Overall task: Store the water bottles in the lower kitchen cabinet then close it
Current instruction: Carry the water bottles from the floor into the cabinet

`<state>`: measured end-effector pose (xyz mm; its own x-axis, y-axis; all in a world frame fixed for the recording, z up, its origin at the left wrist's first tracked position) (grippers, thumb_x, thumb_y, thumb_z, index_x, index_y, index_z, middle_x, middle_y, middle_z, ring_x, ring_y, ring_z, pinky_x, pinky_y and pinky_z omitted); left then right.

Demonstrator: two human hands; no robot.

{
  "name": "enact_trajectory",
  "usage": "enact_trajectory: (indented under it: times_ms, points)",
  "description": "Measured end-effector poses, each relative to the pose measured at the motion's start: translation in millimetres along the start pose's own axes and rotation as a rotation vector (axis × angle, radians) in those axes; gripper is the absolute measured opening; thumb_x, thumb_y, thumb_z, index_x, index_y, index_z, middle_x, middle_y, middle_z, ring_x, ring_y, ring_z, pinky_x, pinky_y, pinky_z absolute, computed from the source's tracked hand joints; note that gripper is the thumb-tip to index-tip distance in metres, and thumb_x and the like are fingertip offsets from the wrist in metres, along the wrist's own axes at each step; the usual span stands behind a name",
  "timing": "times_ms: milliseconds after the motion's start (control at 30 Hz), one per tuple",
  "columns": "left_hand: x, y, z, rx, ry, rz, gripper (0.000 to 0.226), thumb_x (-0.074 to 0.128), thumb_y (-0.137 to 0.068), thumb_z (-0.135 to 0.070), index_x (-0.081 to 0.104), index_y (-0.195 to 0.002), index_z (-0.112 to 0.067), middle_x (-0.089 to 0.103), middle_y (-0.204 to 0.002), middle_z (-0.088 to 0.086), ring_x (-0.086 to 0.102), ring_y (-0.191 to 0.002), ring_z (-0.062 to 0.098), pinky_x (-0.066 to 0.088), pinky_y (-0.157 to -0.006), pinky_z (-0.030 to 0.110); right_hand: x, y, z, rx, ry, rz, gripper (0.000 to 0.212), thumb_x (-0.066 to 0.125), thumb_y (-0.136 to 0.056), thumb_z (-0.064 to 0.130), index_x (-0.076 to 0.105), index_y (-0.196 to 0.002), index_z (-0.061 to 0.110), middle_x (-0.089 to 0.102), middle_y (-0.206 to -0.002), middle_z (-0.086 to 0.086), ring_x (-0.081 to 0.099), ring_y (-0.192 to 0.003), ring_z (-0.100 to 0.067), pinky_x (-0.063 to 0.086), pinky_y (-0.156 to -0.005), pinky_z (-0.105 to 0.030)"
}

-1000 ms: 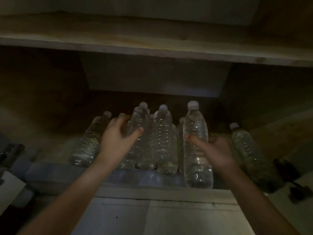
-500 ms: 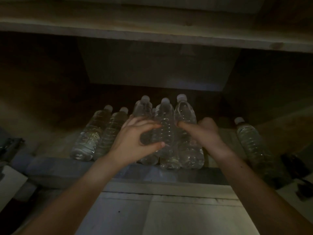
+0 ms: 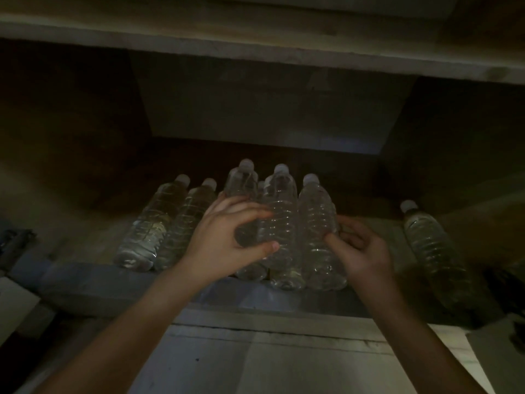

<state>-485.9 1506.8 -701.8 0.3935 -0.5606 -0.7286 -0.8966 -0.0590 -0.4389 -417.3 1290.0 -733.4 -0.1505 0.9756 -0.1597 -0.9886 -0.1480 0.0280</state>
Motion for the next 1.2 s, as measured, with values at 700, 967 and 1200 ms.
enact_trajectory:
  times_ms: [700, 967, 1200]
  points:
    - [3.6, -0.9, 18.9, -0.101, 0.019, -0.002, 0.050, 0.052, -0.076, -0.065, 0.064, -0.119, -0.041, 0.057, -0.121, -0.030, 0.025, -0.137, 0.005, 0.027, -0.103, 0.029, 15.6, -15.9, 11.6, -0.089, -0.089, 0.075, 0.033, 0.072, -0.086, 0.014, 0.067, -0.077, 0.046, 0.073, -0.077, 0.025, 0.070, -0.081, 0.006, 0.053, -0.072, -0.019]
    - [2.5, -1.1, 16.9, -0.110, 0.044, 0.014, 0.054, 0.051, -0.075, -0.065, 0.064, -0.120, -0.039, 0.058, -0.121, -0.029, 0.023, -0.134, 0.001, 0.026, -0.104, 0.029, 15.4, -14.6, 10.8, -0.096, -0.067, 0.091, 0.027, 0.070, -0.089, 0.021, 0.063, -0.087, 0.047, 0.072, -0.085, 0.022, 0.069, -0.085, 0.007, 0.053, -0.068, -0.012]
    - [1.1, -2.3, 15.2, -0.109, 0.010, 0.045, 0.042, 0.063, -0.082, -0.054, 0.064, -0.121, -0.037, 0.058, -0.122, -0.028, 0.023, -0.135, 0.002, 0.027, -0.106, 0.031, 15.0, -14.9, 11.5, -0.112, -0.027, 0.115, 0.024, 0.068, -0.090, 0.022, 0.063, -0.093, 0.045, 0.074, -0.090, 0.016, 0.071, -0.087, -0.001, 0.057, -0.076, -0.022]
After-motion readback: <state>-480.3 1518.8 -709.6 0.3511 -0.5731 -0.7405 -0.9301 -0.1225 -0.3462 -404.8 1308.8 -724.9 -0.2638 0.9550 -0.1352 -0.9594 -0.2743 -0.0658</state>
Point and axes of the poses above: each hand's wrist, its own y-axis away from the middle knuckle, its own x-axis out of the palm, z = x × y, the point moved 8 cm from there along -y, towards the middle knuckle
